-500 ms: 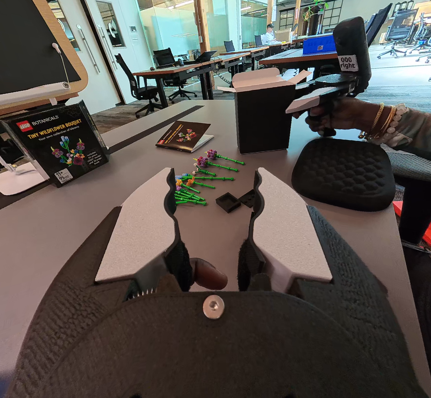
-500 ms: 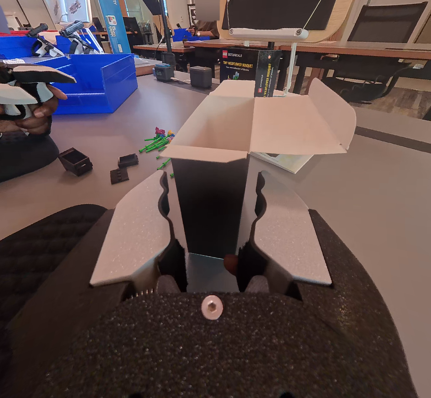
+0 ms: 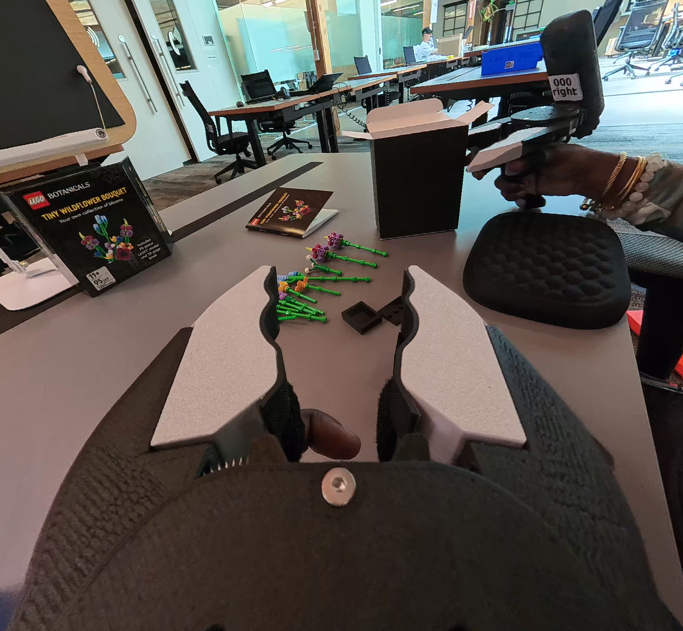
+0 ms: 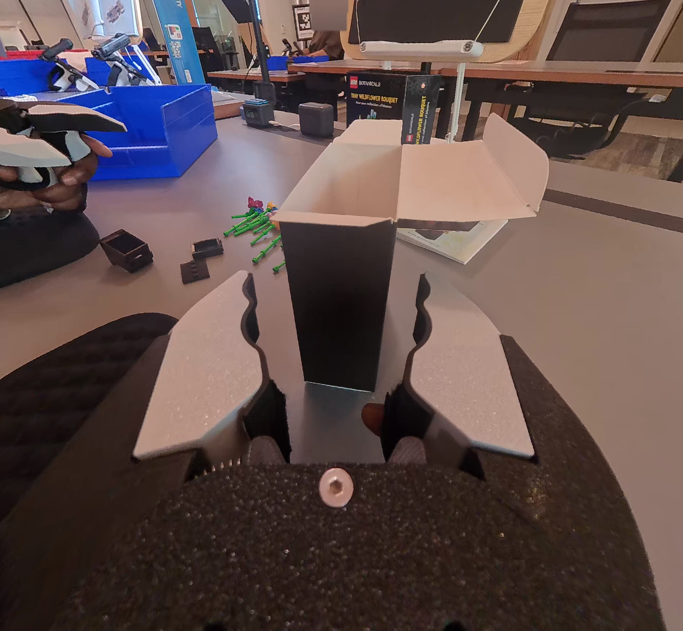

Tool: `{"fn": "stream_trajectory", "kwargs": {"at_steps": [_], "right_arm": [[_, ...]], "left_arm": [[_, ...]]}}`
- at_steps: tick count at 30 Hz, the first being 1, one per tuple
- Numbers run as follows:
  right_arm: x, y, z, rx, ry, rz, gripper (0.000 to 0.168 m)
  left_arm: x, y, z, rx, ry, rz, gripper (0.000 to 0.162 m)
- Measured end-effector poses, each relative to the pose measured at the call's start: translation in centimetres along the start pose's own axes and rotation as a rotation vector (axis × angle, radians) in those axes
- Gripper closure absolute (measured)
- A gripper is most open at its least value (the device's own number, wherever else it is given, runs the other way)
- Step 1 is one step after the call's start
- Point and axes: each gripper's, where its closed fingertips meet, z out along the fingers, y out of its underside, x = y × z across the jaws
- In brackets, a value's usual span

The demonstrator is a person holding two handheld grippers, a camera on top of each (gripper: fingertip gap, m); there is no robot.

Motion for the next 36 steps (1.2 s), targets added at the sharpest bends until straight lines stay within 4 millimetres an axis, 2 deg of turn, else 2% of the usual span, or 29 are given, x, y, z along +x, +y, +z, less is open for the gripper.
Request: {"fn": "stream_trajectory", "kwargs": {"at_steps": [4, 13, 17, 19, 22, 25, 31, 33, 36], "right_arm": [[-0.2, -0.1, -0.3, -0.002, 0.006, -0.012, 0.082], [-0.1, -1.7, -2.0, 0.043, 0.074, -0.06, 0.082], [-0.1, -1.0, -1.5, 0.032, 0.055, -0.003, 0.082], [-0.2, -0.4, -0.8, 0.001, 0.042, 0.018, 0.082], [-0.5, 0.0, 0.2, -0.026, 0.028, 0.023, 0.081], [-0.5, 0.3, 1.0, -0.059, 0.022, 0.02, 0.078], [-0.4, 0.9, 0.6, -0.085, 0.03, 0.003, 0.074], [-0.3, 1.1, 0.1, -0.1, 0.031, -0.004, 0.071], [-0.3, 0.6, -0.6, -0.082, 0.027, -0.004, 0.07]], "left_arm": [[0.0, 0.0, 0.0, -0.001, 0.0, 0.002, 0.098], [0.1, 0.2, 0.1, -0.01, -0.001, 0.012, 0.098], [0.0, 0.0, 0.0, -0.006, -0.023, 0.043, 0.098], [-0.5, 0.1, -0.6, -0.057, -0.066, 0.08, 0.098], [-1.3, -0.1, -2.4, -0.154, -0.112, 0.137, 0.098], [-2.5, -0.7, -5.1, -0.206, -0.207, 0.15, 0.098], [-5.8, 1.4, -11.7, -0.351, -0.437, 0.134, 0.098], [-6.1, 2.1, -12.8, -0.365, -0.463, 0.109, 0.098], [-6.2, 2.7, -13.4, -0.372, -0.475, 0.09, 0.098]]}}
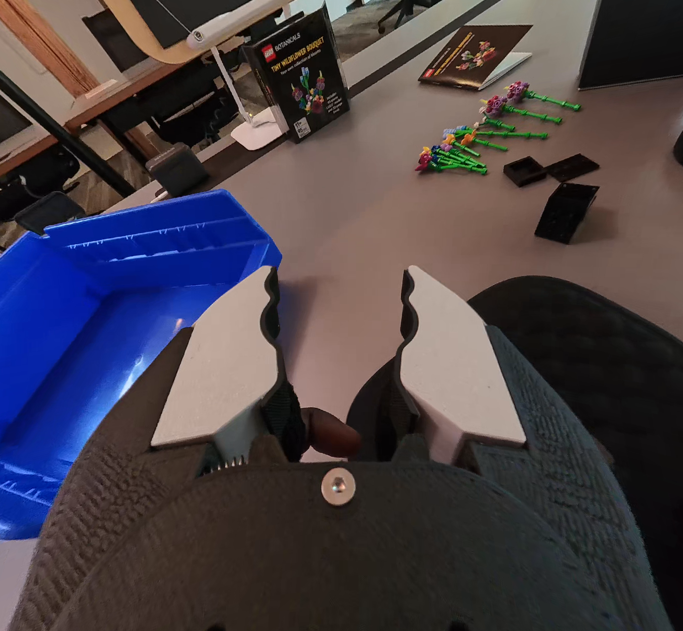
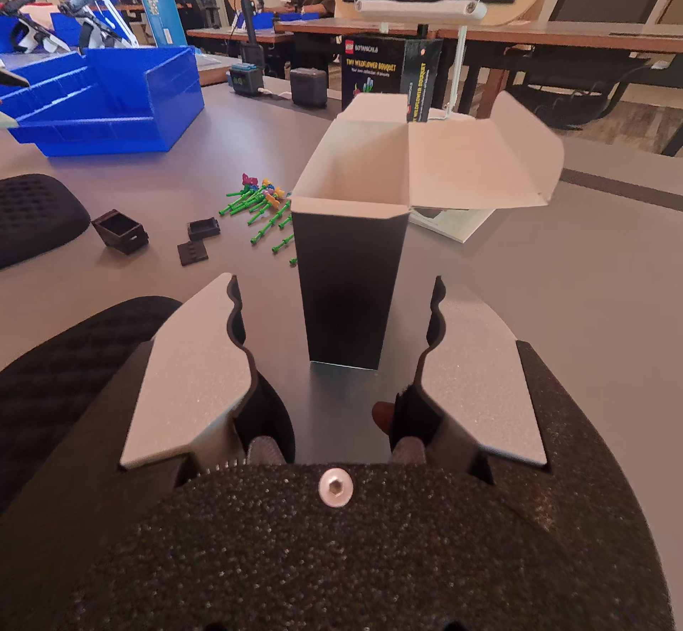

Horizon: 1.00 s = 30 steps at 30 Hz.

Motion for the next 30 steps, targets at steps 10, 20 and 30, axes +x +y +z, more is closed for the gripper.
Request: {"fn": "stream_trajectory", "kwargs": {"at_steps": [10, 20, 30], "right_arm": [[0.4, -1.2, -2.1, 0.035, 0.044, -0.035, 0.071], [0.1, -3.2, -3.9, 0.103, 0.051, -0.076, 0.076], [-8.7, -8.1, -0.6, 0.066, -0.134, -0.195, 0.101]], "left_arm": [[-3.8, 2.4, 1.0, -0.238, -0.177, 0.128, 0.106], [-6.9, 7.5, 1.9, -0.713, -0.053, 0.215, 0.11], [-12.8, -0.7, -2.8, -0.196, -0.524, -0.034, 0.1]]}}
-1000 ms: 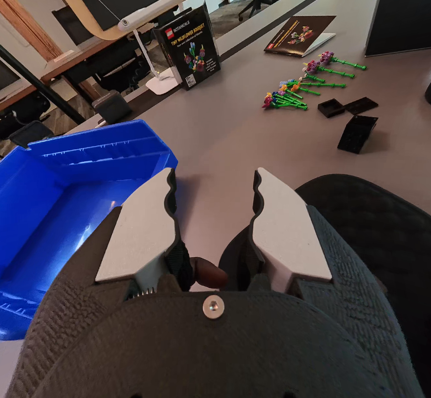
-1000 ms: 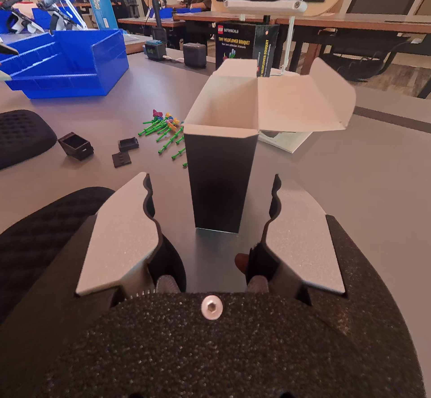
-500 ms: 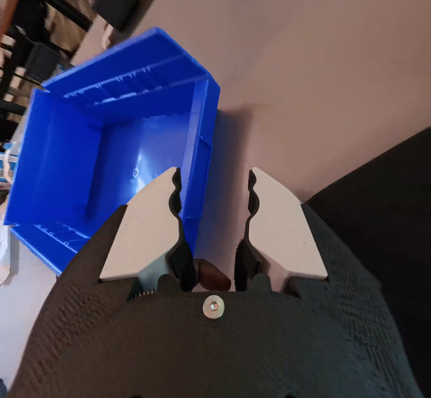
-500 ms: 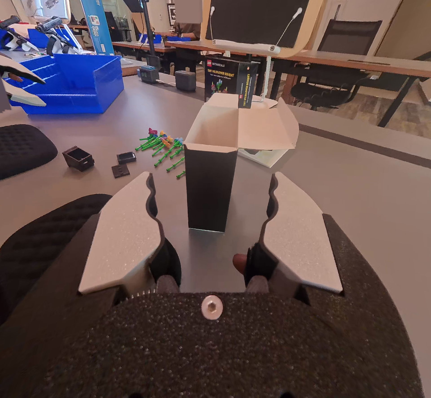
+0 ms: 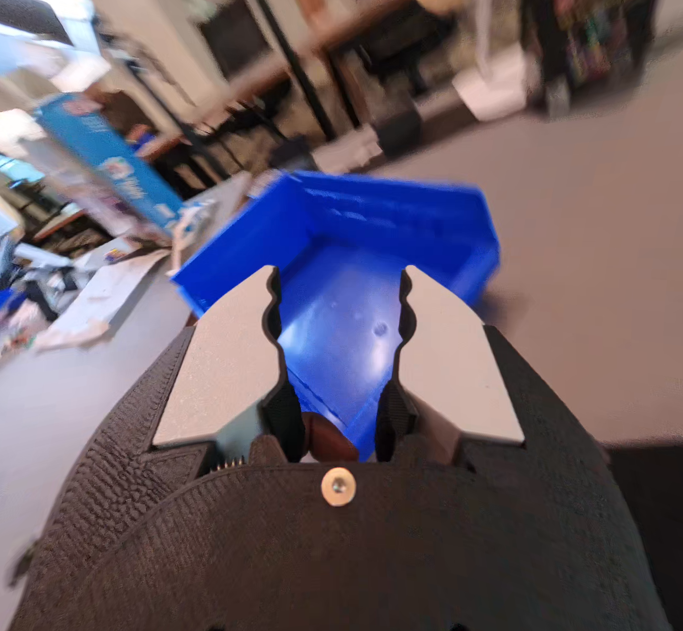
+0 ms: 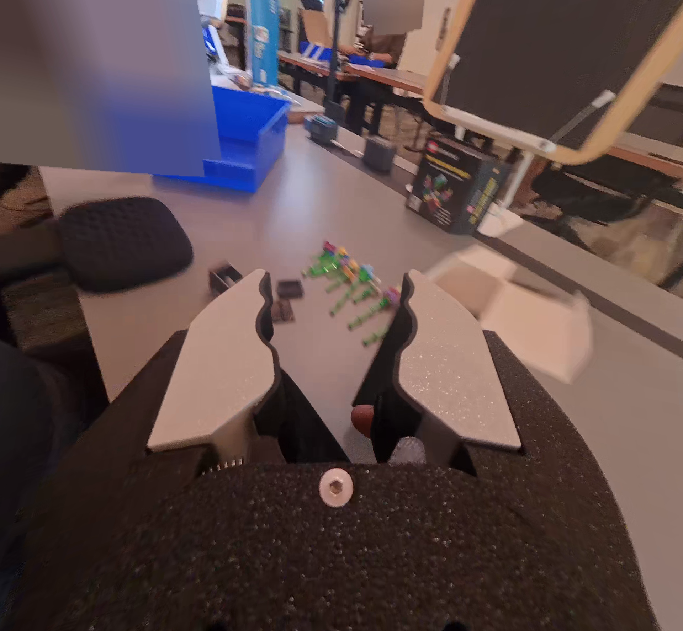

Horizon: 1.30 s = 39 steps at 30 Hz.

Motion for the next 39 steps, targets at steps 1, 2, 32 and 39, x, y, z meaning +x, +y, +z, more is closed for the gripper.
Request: {"fn": "stream_trajectory", "kwargs": {"at_steps": [1, 2, 32, 39], "right_arm": [[-1.1, -0.8, 1.6, -0.019, -0.026, 0.003, 0.098], [-2.0, -0.8, 3.0, -0.113, -0.044, -0.014, 0.085], [-14.4, -4.4, 29.9, -0.065, -0.173, 0.11, 0.066], [-13.3, 1.4, 42.0, -0.309, -0.195, 0.22, 0.082]], "left_arm": [[-1.8, -0.6, -1.2, 0.087, -0.071, -0.114, 0.099], [-3.1, -0.5, -2.3, 0.142, -0.116, -0.193, 0.096], [-1.6, 8.4, -1.4, 0.207, -0.1, -0.552, 0.074], [-3.0, 9.8, 1.9, 0.077, -0.108, -0.492, 0.088]]}}
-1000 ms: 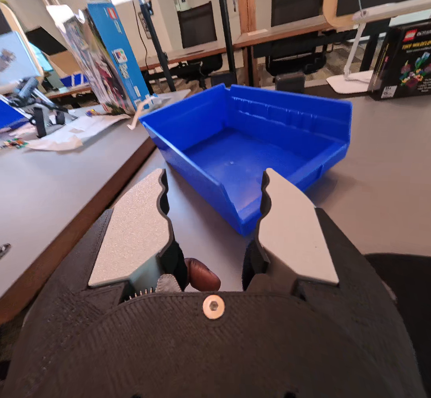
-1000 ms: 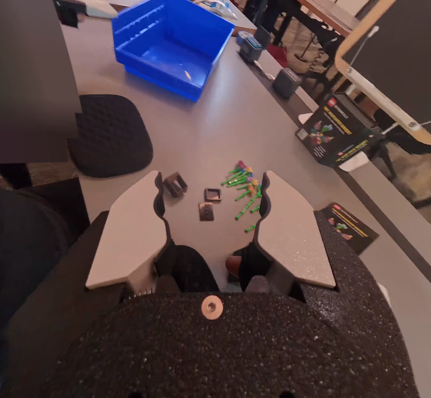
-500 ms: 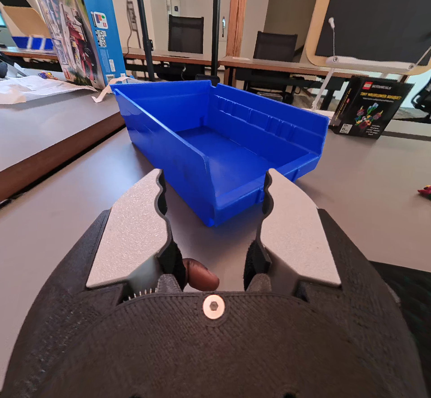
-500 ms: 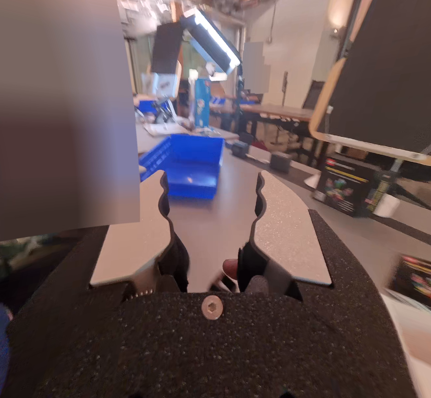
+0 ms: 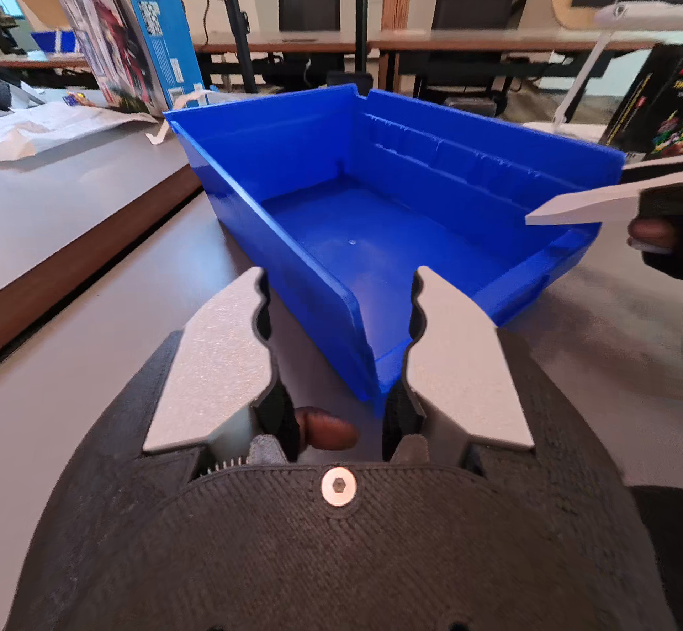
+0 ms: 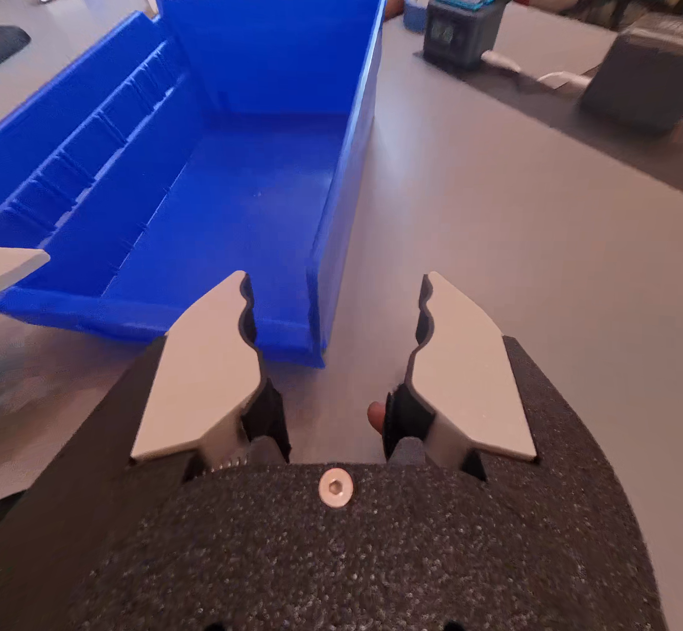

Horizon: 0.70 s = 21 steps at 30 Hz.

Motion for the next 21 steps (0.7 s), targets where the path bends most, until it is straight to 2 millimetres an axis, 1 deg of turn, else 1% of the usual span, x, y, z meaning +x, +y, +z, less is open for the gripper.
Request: {"fn": "stream_trajectory", "kwargs": {"at_steps": [1, 2, 3, 4, 6, 7, 8, 9, 11, 13, 14, 16, 18, 21], "right_arm": [[-0.1, 0.1, 0.7, -0.009, -0.01, -0.001, 0.092], [-0.6, 0.1, 1.1, -0.012, -0.038, -0.02, 0.119], [-1.0, 0.1, 1.4, -0.019, -0.056, -0.047, 0.147], [-0.6, 0.1, 1.5, -0.027, -0.008, -0.087, 0.157], [-0.7, 0.2, 1.5, -0.06, 0.077, -0.267, 0.16], [-0.8, 0.1, 1.2, -0.068, 0.126, -0.364, 0.16], [-1.1, 0.1, 0.7, -0.064, 0.143, -0.42, 0.159], [-1.5, -0.1, 0.1, -0.05, 0.147, -0.433, 0.158], [-1.8, -1.0, -1.7, -0.001, 0.171, -0.436, 0.158], [-1.4, -2.7, -4.4, 0.052, 0.224, -0.429, 0.158], [-0.9, -3.6, -6.1, 0.074, 0.258, -0.421, 0.158], [0.4, -5.6, -10.4, 0.118, 0.341, -0.387, 0.158], [2.0, -7.2, -15.2, 0.159, 0.41, -0.337, 0.159], [5.1, -8.5, -23.1, 0.193, 0.566, -0.31, 0.159]], "left_arm": [[-0.2, 0.1, 0.3, -0.015, 0.0, 0.005, 0.105], [-0.5, 0.2, 0.5, -0.022, -0.016, 0.012, 0.124], [-0.9, 0.2, 0.6, -0.024, -0.043, 0.02, 0.131], [-1.4, 0.1, 0.7, -0.021, -0.067, 0.033, 0.137], [-1.8, -0.2, 0.7, -0.001, -0.103, 0.035, 0.143], [-2.1, -0.5, 0.5, 0.02, -0.125, 0.028, 0.146], [-2.2, -1.2, 0.2, 0.048, -0.142, 0.026, 0.148], [-2.2, -2.2, -0.2, 0.081, -0.147, 0.029, 0.149], [-1.6, -4.7, -1.1, 0.14, -0.148, 0.059, 0.151], [-0.2, -7.5, -1.8, 0.191, -0.134, 0.098, 0.15], [0.9, -8.9, -2.0, 0.215, -0.108, 0.106, 0.15], [3.8, -11.6, -2.2, 0.255, -0.02, 0.095, 0.149], [7.4, -14.0, -2.2, 0.285, 0.086, 0.074, 0.149], [14.0, -17.4, -2.1, 0.331, 0.256, 0.057, 0.148]]}}
